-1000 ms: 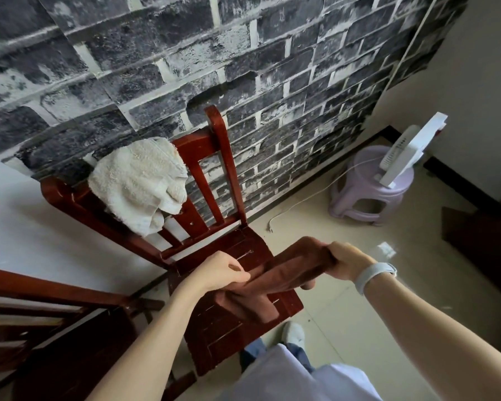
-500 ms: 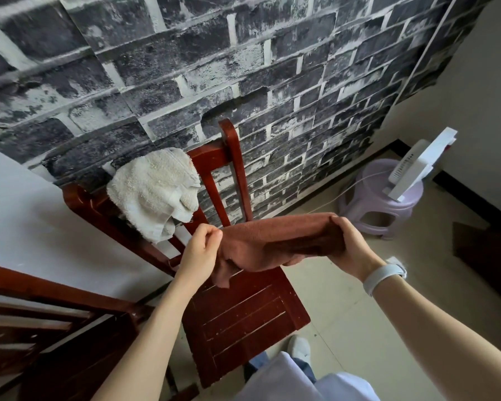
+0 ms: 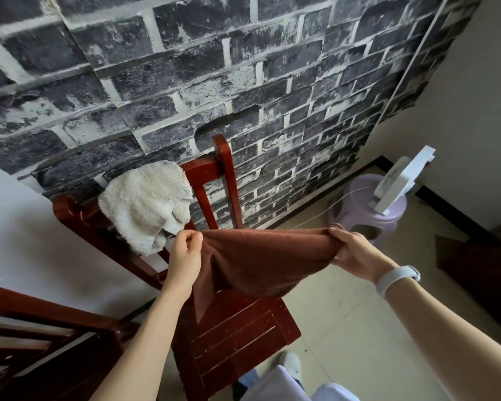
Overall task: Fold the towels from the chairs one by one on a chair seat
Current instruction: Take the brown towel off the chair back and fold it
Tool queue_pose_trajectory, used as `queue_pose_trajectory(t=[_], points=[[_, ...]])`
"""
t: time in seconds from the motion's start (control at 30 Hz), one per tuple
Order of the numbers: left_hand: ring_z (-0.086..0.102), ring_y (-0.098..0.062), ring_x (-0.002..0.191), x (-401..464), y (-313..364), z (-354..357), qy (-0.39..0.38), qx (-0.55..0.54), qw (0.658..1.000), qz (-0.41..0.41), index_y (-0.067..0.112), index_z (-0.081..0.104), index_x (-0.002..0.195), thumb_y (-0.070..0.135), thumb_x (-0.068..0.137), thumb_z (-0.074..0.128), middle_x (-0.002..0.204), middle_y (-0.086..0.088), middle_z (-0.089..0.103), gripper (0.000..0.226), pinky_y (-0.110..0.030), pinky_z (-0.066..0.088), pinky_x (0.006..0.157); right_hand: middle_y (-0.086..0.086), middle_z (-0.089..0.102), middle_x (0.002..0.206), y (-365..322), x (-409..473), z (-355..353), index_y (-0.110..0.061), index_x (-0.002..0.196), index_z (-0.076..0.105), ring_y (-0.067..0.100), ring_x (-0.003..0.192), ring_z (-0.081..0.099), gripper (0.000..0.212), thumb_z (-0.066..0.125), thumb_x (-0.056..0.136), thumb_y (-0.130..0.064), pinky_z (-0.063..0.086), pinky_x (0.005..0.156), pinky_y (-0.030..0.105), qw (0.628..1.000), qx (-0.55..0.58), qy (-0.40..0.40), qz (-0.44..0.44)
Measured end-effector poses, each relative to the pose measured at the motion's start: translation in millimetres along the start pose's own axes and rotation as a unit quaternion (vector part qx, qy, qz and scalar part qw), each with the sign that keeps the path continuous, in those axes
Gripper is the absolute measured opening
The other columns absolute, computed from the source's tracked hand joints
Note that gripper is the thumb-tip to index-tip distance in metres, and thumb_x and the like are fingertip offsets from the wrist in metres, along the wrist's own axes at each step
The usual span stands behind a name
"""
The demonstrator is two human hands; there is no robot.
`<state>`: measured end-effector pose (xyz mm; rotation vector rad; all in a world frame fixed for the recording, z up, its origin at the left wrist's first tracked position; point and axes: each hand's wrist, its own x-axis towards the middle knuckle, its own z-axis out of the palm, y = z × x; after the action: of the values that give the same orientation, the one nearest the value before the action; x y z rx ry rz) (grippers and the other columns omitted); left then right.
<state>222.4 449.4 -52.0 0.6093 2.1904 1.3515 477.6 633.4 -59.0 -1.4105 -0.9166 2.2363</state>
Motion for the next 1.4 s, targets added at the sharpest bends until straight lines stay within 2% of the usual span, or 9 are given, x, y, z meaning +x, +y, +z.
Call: queue_pose_trajectory(t=[0.17,0.27,0.47,0.73,0.87,1.07,1.13,1.3,1.4], points=[[0.052,-0.018,0.095,2.8,-4.1,4.6,0.037,-0.111,0.99,-0.074,0.013,0.052,0.102,0.021,0.095,0.046,0.1,-0.005,0.055,0.013,-0.029,0.04,0.083,0.006,0.065,0.086,-7.9,3.9,-2.6,-0.015,0.106,0.056,0.018,0.078,0.061,0.019,0.046,0.089,-0.015,0.049,0.072,0.032,0.999,0.023,-0.029,-0.01],[0.054,-0.018,0.092,3.5,-8.6,-0.6,0.055,-0.157,0.981,-0.099,0.014,0.054,0.091,0.017,0.093,0.05,0.093,-0.004,0.057,0.005,-0.027,0.044,0.081,0.006,0.057,0.094,-6.6,7.1,-11.9,-0.016,0.119,0.055,0.015,0.073,0.051,0.042,0.044,0.085,0.005,0.045,0.056,0.022,0.98,-0.193,0.028,-0.029],[0.06,-0.011,0.091,-8.3,-20.9,-11.7,-0.029,-0.166,0.982,-0.087,0.024,0.062,0.092,-0.002,0.083,0.059,0.095,0.001,0.064,0.027,-0.024,0.047,0.08,0.006,0.058,0.09,17.8,23.5,-22.6,-0.005,0.101,0.065,0.024,0.085,0.054,0.018,0.054,0.086,-0.006,0.035,0.071,0.024,0.794,-0.58,0.135,-0.121],[0.059,-0.014,0.101,-38.6,-43.4,-23.7,-0.029,0.078,0.995,-0.056,0.017,0.066,0.109,0.0,0.083,0.06,0.11,-0.003,0.064,0.032,-0.029,0.047,0.091,0.011,0.056,0.095,42.8,20.0,-32.5,-0.014,0.109,0.055,0.015,0.072,0.054,0.019,0.055,0.09,-0.012,0.039,0.044,0.005,0.877,-0.425,0.118,-0.192],[0.058,-0.021,0.096,-69.0,-60.8,-22.0,0.025,0.227,0.973,-0.038,0.01,0.061,0.118,0.004,0.083,0.062,0.111,-0.009,0.061,0.036,-0.028,0.045,0.082,0.011,0.06,0.099,51.7,20.5,-32.0,-0.009,0.116,0.059,0.014,0.076,0.055,0.03,0.06,0.086,-0.009,0.044,0.058,0.009,0.875,-0.466,0.014,-0.132],[0.054,-0.017,0.101,-120.2,-110.1,-30.3,-0.056,0.286,0.952,-0.092,0.005,0.066,0.097,0.013,0.086,0.061,0.114,-0.002,0.049,0.015,-0.027,0.04,0.089,0.008,0.045,0.096,74.1,10.8,-32.2,-0.01,0.104,0.066,0.016,0.084,0.043,0.023,0.062,0.083,-0.02,0.034,0.063,0.018,0.637,-0.76,-0.124,-0.033],[0.051,-0.013,0.105,-134.9,-124.1,-34.6,-0.082,0.212,0.962,-0.152,0.016,0.062,0.093,0.016,0.089,0.057,0.113,0.003,0.054,0.007,-0.027,0.038,0.092,0.009,0.049,0.093,79.8,8.9,-31.9,-0.002,0.087,0.067,0.017,0.085,0.045,0.016,0.06,0.082,-0.016,0.035,0.06,0.015,0.642,-0.75,-0.155,-0.035],[0.057,-0.024,0.088,-143.3,-137.4,-37.1,0.065,0.106,0.978,-0.168,0.009,0.056,0.092,0.011,0.092,0.051,0.083,-0.001,0.059,0.006,-0.022,0.04,0.07,0.003,0.06,0.083,87.9,9.2,-21.2,-0.013,0.086,0.063,0.022,0.08,0.055,0.004,0.06,0.084,-0.015,0.041,0.064,0.026,0.778,-0.618,-0.069,-0.089],[0.056,-0.023,0.085,-119.9,-145.8,-34.5,0.117,0.145,0.973,-0.133,0.001,0.056,0.101,0.012,0.093,0.048,0.089,-0.008,0.06,0.016,-0.029,0.038,0.075,0.007,0.065,0.08,98.4,27.5,-3.4,-0.013,0.086,0.062,0.028,0.078,0.058,0.008,0.06,0.086,-0.021,0.046,0.069,0.033,0.77,-0.618,-0.002,-0.158]])
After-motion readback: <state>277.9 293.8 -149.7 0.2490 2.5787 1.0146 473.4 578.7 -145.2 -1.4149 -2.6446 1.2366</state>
